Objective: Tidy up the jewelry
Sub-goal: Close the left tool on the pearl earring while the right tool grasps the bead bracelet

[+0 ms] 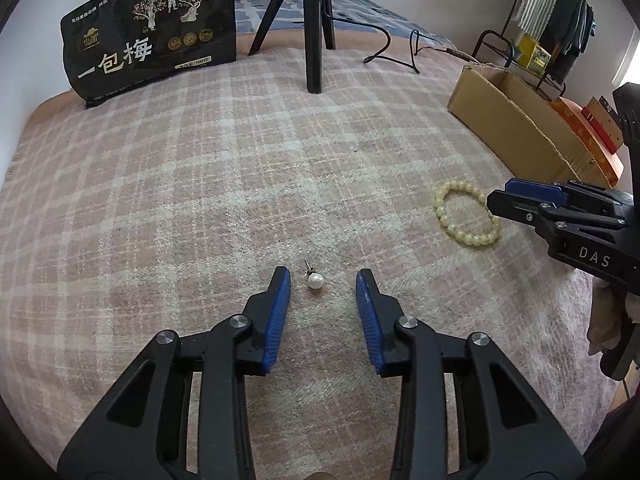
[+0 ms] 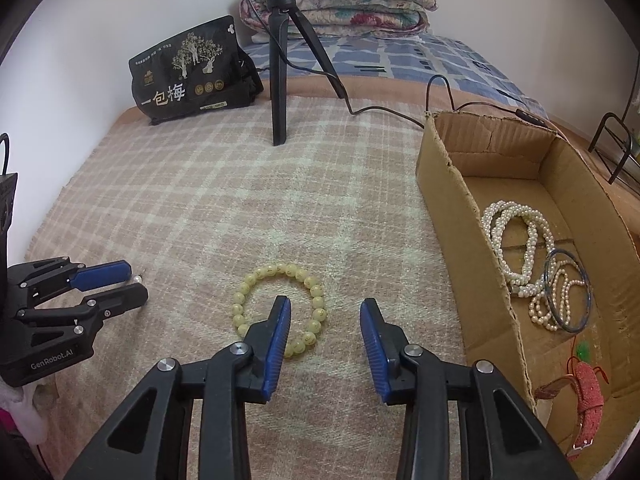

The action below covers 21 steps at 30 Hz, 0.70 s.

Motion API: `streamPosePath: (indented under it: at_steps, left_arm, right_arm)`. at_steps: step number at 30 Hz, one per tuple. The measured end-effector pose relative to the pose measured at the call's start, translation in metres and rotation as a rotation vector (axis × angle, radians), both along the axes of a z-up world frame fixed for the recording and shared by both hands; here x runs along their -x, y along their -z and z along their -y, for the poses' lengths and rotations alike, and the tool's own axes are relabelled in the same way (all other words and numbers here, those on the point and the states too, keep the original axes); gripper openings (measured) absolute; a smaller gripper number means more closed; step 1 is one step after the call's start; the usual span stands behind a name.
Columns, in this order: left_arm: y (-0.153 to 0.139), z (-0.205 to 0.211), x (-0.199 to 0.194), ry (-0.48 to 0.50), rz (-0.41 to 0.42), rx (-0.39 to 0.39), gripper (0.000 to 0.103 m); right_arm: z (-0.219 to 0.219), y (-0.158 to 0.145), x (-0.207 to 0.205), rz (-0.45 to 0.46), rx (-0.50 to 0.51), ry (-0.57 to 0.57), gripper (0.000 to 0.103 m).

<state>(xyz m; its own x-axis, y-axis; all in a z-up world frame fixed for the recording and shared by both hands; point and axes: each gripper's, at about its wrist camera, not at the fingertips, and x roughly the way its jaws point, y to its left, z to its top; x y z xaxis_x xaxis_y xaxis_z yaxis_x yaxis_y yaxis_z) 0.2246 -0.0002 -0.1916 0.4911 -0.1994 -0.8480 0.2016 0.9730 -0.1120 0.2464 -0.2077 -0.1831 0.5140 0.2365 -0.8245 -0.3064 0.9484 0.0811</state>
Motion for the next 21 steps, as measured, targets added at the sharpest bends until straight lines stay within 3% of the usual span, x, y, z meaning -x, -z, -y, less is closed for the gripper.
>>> streamPosePath:
  at_steps: [16,21]
  left_arm:
    - [0.007,-0.005,-0.004,-0.008,0.009,0.008,0.021]
    - [0.008,-0.003,-0.001,0.000,0.023,-0.003,0.011]
  right_arm:
    - [-0.006,0.016,-0.008,-0.025,0.025,-0.005,0.037]
    - [-0.006,0.017,-0.009,-0.016,0.024,0.002,0.023]
